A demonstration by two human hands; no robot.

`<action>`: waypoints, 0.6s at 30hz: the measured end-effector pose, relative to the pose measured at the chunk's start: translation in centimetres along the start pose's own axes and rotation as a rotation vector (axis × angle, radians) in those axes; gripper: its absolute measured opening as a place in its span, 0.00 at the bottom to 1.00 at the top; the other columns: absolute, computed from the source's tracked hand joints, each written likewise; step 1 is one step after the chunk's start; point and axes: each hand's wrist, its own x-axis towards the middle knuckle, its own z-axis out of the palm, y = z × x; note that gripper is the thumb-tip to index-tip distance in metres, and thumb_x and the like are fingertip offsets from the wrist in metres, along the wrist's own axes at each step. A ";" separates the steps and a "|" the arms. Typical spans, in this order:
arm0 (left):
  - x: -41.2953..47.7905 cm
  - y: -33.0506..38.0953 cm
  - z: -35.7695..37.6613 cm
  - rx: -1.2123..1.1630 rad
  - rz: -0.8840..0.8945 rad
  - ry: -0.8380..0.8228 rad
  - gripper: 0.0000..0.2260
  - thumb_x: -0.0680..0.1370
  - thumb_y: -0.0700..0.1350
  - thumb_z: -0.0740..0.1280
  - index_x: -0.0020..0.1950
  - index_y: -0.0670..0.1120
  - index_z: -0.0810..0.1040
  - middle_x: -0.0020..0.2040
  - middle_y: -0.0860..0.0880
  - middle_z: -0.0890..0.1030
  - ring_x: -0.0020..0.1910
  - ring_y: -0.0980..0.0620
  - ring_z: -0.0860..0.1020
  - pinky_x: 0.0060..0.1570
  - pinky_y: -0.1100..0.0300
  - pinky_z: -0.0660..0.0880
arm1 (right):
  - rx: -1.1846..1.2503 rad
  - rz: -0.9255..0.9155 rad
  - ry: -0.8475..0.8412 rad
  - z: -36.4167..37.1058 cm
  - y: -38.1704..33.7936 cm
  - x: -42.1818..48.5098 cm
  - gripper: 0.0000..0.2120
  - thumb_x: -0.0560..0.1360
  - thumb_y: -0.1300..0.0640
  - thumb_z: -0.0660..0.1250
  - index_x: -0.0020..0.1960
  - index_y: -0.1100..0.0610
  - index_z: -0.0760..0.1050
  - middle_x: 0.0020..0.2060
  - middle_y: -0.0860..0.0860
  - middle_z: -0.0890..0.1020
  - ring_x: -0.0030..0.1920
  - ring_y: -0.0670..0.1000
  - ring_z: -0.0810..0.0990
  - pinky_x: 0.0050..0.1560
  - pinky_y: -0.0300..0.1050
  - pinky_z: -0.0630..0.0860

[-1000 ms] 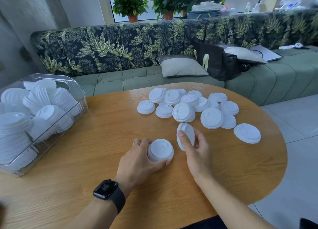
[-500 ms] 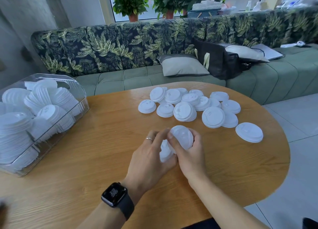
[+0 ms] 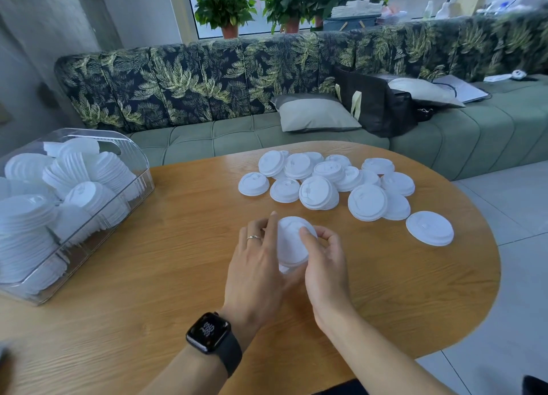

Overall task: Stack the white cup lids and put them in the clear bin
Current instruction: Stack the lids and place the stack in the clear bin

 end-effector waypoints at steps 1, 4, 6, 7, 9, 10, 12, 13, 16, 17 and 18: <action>0.1 0.0 0.0 -0.001 -0.001 0.003 0.43 0.71 0.70 0.61 0.80 0.47 0.59 0.69 0.51 0.69 0.65 0.51 0.67 0.57 0.53 0.77 | -0.002 0.001 -0.015 -0.1 0.0 -0.1 0.06 0.80 0.53 0.70 0.55 0.53 0.76 0.41 0.44 0.87 0.40 0.38 0.84 0.39 0.32 0.75; 0.4 -0.6 -0.3 -0.010 0.021 -0.002 0.42 0.73 0.69 0.62 0.81 0.48 0.59 0.69 0.52 0.70 0.65 0.52 0.65 0.62 0.55 0.73 | -0.056 -0.048 -0.039 -0.3 0.0 -0.1 0.04 0.81 0.56 0.69 0.54 0.55 0.76 0.31 0.42 0.85 0.33 0.37 0.82 0.34 0.29 0.73; 0.7 -1.5 -0.6 -0.028 0.021 -0.017 0.41 0.73 0.67 0.67 0.79 0.48 0.61 0.70 0.53 0.72 0.67 0.53 0.65 0.65 0.55 0.71 | -0.163 -0.132 -0.031 -0.8 0.1 0.1 0.03 0.81 0.56 0.69 0.54 0.53 0.78 0.36 0.44 0.85 0.36 0.36 0.81 0.39 0.27 0.73; 0.9 -2.0 -0.7 -0.031 0.012 -0.024 0.40 0.72 0.65 0.69 0.78 0.48 0.63 0.69 0.54 0.73 0.67 0.53 0.66 0.65 0.55 0.70 | -0.210 -0.166 -0.021 -1.0 0.1 0.3 0.04 0.81 0.56 0.69 0.55 0.52 0.78 0.42 0.44 0.85 0.41 0.35 0.82 0.43 0.27 0.74; 1.1 -2.9 -1.0 -0.003 -0.003 -0.044 0.38 0.70 0.63 0.71 0.75 0.49 0.66 0.68 0.54 0.74 0.66 0.53 0.67 0.66 0.55 0.69 | -0.295 -0.209 -0.005 -1.7 0.3 0.7 0.06 0.80 0.56 0.69 0.57 0.51 0.79 0.49 0.45 0.85 0.50 0.36 0.81 0.52 0.29 0.75; 1.1 -3.2 -1.0 0.022 -0.004 -0.060 0.37 0.70 0.63 0.71 0.75 0.50 0.67 0.69 0.54 0.73 0.66 0.52 0.67 0.66 0.55 0.69 | -0.338 -0.222 0.001 -2.1 0.3 1.0 0.07 0.80 0.56 0.69 0.58 0.51 0.80 0.50 0.44 0.85 0.52 0.37 0.81 0.56 0.32 0.76; 1.0 -3.6 -0.8 0.059 -0.011 -0.106 0.36 0.71 0.63 0.70 0.76 0.52 0.67 0.71 0.55 0.71 0.66 0.52 0.68 0.67 0.56 0.67 | -0.449 -0.243 0.003 -2.6 0.5 1.4 0.08 0.80 0.58 0.69 0.58 0.51 0.81 0.51 0.42 0.85 0.54 0.39 0.81 0.61 0.40 0.77; 0.9 -3.8 -0.7 0.067 -0.017 -0.124 0.36 0.72 0.64 0.69 0.77 0.53 0.66 0.72 0.56 0.70 0.66 0.52 0.68 0.67 0.56 0.67 | -0.519 -0.258 -0.014 -2.8 0.6 1.5 0.09 0.79 0.59 0.69 0.58 0.50 0.82 0.52 0.41 0.84 0.55 0.40 0.81 0.62 0.42 0.76; 0.4 -4.0 -0.4 0.038 -0.026 -0.127 0.35 0.71 0.67 0.66 0.76 0.57 0.66 0.71 0.58 0.71 0.65 0.53 0.70 0.65 0.55 0.68 | -0.716 -0.306 -0.094 -3.1 0.6 1.5 0.10 0.79 0.57 0.69 0.59 0.48 0.82 0.50 0.35 0.79 0.59 0.42 0.78 0.60 0.34 0.72; 0.2 -4.0 -0.4 0.020 -0.022 -0.115 0.34 0.70 0.67 0.66 0.74 0.58 0.67 0.69 0.59 0.72 0.64 0.53 0.71 0.64 0.55 0.69 | -0.758 -0.318 -0.112 -3.2 0.6 1.5 0.10 0.80 0.57 0.68 0.60 0.49 0.82 0.49 0.34 0.77 0.59 0.42 0.78 0.59 0.29 0.69; 0.0 -3.9 -0.3 0.006 -0.017 -0.106 0.33 0.70 0.68 0.65 0.73 0.58 0.68 0.68 0.60 0.72 0.63 0.54 0.72 0.63 0.54 0.70 | -0.790 -0.327 -0.122 -3.3 0.7 1.4 0.10 0.80 0.56 0.68 0.60 0.49 0.83 0.48 0.34 0.76 0.59 0.41 0.77 0.57 0.26 0.67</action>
